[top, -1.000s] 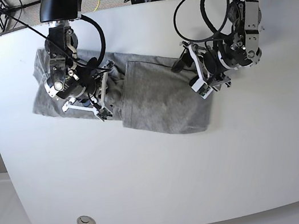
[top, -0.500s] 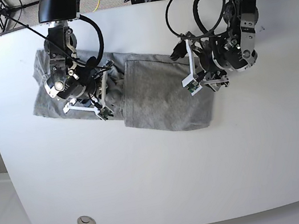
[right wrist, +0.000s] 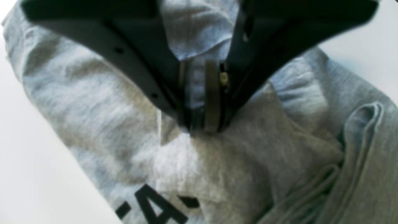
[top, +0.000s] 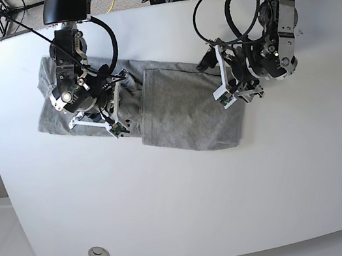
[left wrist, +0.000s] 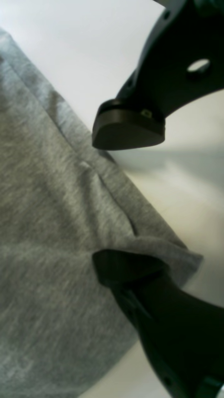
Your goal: Fold the T-shirt properly
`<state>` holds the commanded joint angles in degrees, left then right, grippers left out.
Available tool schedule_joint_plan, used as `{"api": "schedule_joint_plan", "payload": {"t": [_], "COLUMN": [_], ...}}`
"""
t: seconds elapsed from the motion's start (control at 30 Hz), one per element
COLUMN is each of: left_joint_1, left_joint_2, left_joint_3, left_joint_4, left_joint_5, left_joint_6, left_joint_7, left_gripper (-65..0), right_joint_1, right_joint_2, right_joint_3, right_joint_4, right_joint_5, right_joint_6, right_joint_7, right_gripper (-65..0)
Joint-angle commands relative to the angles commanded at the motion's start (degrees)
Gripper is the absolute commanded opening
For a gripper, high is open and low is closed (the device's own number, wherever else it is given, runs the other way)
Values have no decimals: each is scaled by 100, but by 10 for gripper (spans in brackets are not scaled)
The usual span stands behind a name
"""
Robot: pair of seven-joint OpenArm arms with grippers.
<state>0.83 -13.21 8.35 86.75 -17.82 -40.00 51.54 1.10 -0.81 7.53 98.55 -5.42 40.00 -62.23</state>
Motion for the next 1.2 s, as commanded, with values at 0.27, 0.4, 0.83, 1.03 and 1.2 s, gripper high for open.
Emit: {"api": "schedule_joint_plan", "payload": {"t": [0.27, 0.4, 0.83, 1.03, 1.2], "left_joint_1": [117, 269, 319, 155, -99], "left_joint_2": [-77, -143, -41, -40, -124], "left_joint_3": [-82, -215, 111, 443, 732], "left_joint_4": [-121, -46, 409, 245, 63], "left_joint_5": [15, 115, 103, 192, 354], "left_joint_6": [0, 0, 0, 0, 0], "left_joint_7": [-90, -217, -642, -701, -425], "left_gripper": [-207, -203, -426, -485, -264], "right_joint_1": [20, 180, 355, 323, 253], "right_joint_2": [-127, -278, -220, -213, -209], "right_joint_3": [147, 420, 280, 268, 217], "right_joint_4": [129, 56, -15, -38, -85], "right_joint_5": [167, 254, 226, 189, 165], "right_joint_6": [0, 0, 0, 0, 0], "right_joint_7": [9, 22, -58, -55, -119], "right_gripper": [-572, -563, -571, -575, -582]}}
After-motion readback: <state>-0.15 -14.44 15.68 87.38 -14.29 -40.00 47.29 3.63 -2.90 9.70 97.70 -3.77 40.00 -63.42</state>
